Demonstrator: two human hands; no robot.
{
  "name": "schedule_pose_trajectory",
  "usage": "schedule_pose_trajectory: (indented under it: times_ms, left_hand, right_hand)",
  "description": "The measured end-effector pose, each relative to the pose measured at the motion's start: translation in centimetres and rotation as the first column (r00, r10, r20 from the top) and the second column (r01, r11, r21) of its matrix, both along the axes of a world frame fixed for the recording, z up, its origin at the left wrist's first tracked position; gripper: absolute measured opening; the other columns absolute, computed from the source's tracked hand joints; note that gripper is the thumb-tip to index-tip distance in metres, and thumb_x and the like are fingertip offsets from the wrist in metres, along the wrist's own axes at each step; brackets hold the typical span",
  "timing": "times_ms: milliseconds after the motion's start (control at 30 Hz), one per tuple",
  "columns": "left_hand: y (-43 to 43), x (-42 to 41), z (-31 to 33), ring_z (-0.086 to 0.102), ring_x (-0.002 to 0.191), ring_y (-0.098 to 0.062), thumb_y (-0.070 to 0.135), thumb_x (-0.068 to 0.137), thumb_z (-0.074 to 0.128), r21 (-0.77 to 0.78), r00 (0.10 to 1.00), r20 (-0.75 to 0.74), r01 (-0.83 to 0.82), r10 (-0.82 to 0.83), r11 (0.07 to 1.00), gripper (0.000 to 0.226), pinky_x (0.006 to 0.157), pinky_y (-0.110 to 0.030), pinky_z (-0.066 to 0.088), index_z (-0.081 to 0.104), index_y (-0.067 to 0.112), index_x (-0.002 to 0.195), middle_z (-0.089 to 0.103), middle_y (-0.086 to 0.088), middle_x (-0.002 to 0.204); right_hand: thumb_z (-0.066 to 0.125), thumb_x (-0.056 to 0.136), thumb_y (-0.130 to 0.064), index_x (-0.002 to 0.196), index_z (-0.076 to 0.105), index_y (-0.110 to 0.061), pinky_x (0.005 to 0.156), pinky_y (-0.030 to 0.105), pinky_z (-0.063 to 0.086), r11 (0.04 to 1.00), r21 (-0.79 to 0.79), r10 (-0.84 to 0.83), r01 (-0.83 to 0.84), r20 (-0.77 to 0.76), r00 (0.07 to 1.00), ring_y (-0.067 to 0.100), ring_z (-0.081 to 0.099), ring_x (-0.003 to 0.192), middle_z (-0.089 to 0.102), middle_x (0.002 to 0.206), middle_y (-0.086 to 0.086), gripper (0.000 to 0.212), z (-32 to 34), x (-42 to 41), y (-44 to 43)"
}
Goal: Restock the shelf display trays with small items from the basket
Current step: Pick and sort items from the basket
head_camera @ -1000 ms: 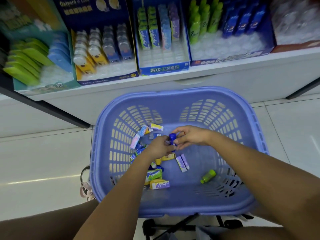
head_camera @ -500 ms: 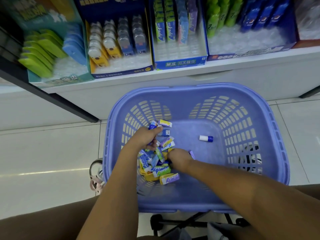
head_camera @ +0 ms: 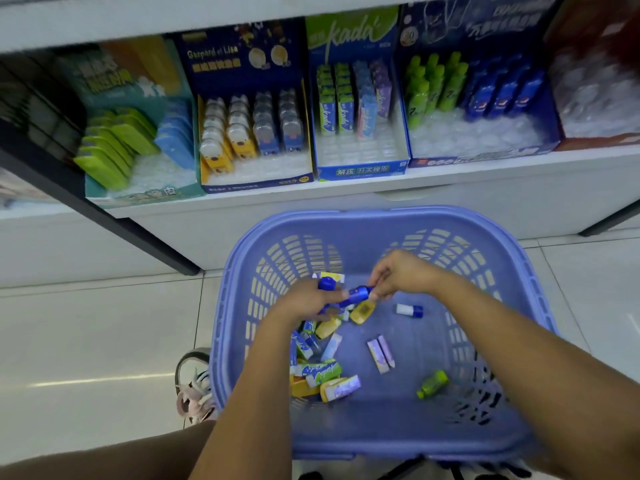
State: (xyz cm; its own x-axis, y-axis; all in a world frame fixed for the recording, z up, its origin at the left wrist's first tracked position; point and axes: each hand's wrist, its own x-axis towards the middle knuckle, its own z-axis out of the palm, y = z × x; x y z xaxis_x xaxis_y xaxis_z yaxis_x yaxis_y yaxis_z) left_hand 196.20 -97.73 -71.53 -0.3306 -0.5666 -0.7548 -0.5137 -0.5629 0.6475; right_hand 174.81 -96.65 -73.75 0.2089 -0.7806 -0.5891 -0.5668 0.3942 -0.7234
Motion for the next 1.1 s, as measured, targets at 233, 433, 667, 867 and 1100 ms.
schedule_pose_trajectory:
  times_ms: [233,433,667,867,1100]
  left_hand:
    - [-1.8,-2.5,6.6,0.064,0.067,-0.005,0.005,0.084,0.066,-0.117,0.847,-0.484,-0.313,0.221,0.942,0.03,0.065,-0.018,0.053,0.066,0.008,0.114,0.072,0.003,0.08]
    - [-1.5,-6.7,12.7,0.061,0.08,0.004,0.006,0.08,0.072,-0.467,0.78,-0.61,-0.498,0.142,0.731,0.036,0.075,-0.01,0.048,0.069,0.032,0.105,0.073,0.015,0.092]
    - [-1.3,-9.6,14.6,0.057,0.062,-0.004,0.009,0.083,0.07,-0.45,0.78,-0.608,-0.49,0.146,0.746,0.025,0.069,-0.017,0.052,0.069,0.021,0.104,0.068,0.012,0.069]
    - [-1.0,-12.9,14.3,0.06,0.068,-0.004,0.011,0.082,0.072,-0.482,0.767,-0.623,-0.531,0.154,0.697,0.023,0.067,-0.015,0.05,0.069,0.026,0.099,0.071,0.01,0.077]
    - [-1.5,-13.4,13.2,0.044,0.044,-0.006,0.04,0.094,0.052,-0.395,0.853,-0.494,-0.39,0.165,0.832,0.029,0.041,-0.018,0.037,0.056,0.013,0.083,0.052,0.009,0.052]
  right_hand:
    - [0.074,0.071,0.005,0.089,0.067,-0.009,0.063,0.016,0.053,0.925,-0.237,-0.186,0.297,0.397,0.899,0.006,0.066,0.064,0.069,0.075,0.006,0.023,11.5,-2.0,-1.9]
    - [0.074,0.062,-0.021,0.082,0.069,-0.011,0.063,0.019,0.055,0.747,-0.248,-0.331,0.617,0.667,0.668,0.012,0.069,0.064,0.072,0.071,0.003,0.023,17.4,-1.8,-1.2]
    - [0.071,0.069,-0.016,0.098,0.071,-0.016,0.078,0.021,0.055,0.725,-0.356,-0.276,0.59,0.635,0.722,0.016,0.067,0.084,0.073,0.092,0.006,0.029,20.6,-5.0,0.2]
    - [0.075,0.075,-0.009,0.082,0.073,-0.015,0.068,0.018,0.056,0.596,-0.38,-0.436,0.708,0.587,0.682,0.013,0.069,0.072,0.072,0.076,0.006,0.009,21.3,-6.3,0.0]
    - [0.078,0.074,-0.013,0.09,0.07,-0.018,0.066,0.015,0.054,0.376,-0.683,-0.655,0.625,0.281,0.702,0.013,0.064,0.076,0.069,0.081,0.007,0.018,20.8,-14.0,-3.8]
